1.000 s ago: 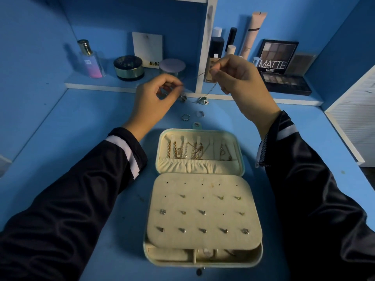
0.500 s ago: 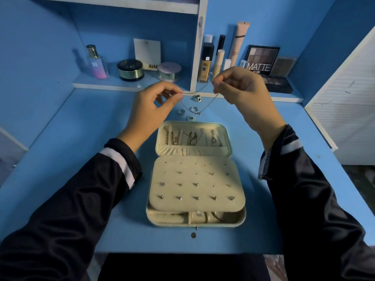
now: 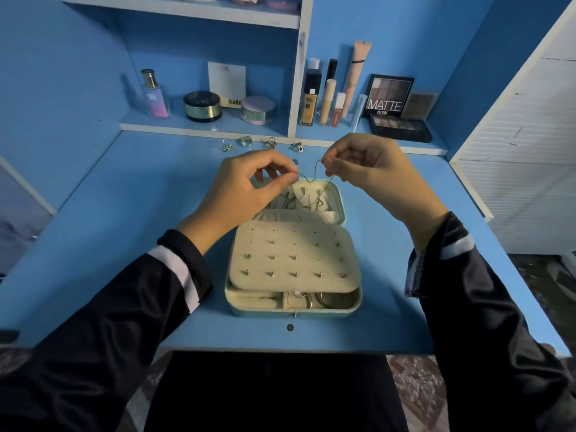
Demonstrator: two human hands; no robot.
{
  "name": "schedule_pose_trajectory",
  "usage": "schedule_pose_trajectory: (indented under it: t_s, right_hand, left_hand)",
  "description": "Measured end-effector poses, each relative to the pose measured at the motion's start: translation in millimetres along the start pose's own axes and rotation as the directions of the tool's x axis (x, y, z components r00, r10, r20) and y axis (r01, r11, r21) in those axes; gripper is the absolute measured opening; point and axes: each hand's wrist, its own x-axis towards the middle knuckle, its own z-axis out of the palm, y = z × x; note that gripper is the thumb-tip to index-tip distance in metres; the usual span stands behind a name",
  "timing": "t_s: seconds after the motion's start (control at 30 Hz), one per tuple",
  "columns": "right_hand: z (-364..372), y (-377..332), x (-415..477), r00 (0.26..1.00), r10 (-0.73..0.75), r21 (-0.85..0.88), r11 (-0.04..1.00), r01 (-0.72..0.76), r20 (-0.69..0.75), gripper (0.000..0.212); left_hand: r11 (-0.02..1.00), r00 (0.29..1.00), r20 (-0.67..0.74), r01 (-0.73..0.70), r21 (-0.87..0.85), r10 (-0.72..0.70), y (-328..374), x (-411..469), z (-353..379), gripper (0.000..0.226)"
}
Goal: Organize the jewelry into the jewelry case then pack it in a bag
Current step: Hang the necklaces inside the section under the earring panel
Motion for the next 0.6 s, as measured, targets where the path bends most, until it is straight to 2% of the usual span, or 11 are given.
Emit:
schedule_pose_trajectory:
  t_s: [0.2,0.37,0.6]
  right_hand:
    - [3,14,0,0.991,0.128,-0.063,0.99,-0.125,0.035,0.003]
    - [9,34,8,0.973,0.224,-0.174,0.958,-0.23,-0.053,0.003]
    - [22,43,18,0.955,0.234,-0.281,0.918,-0.279,-0.184,0.005]
  left_hand:
    - [0.994,0.99,0.101,0.099,0.039,-0.103,-6,-4,3,0.005]
    - [0.976,0.967,0.172,0.165,0.144,-0.189,-14,2,8,0.004]
    - [0.952,0.959,0.16,0.192,0.237,-0.233,-27,14,14,0.004]
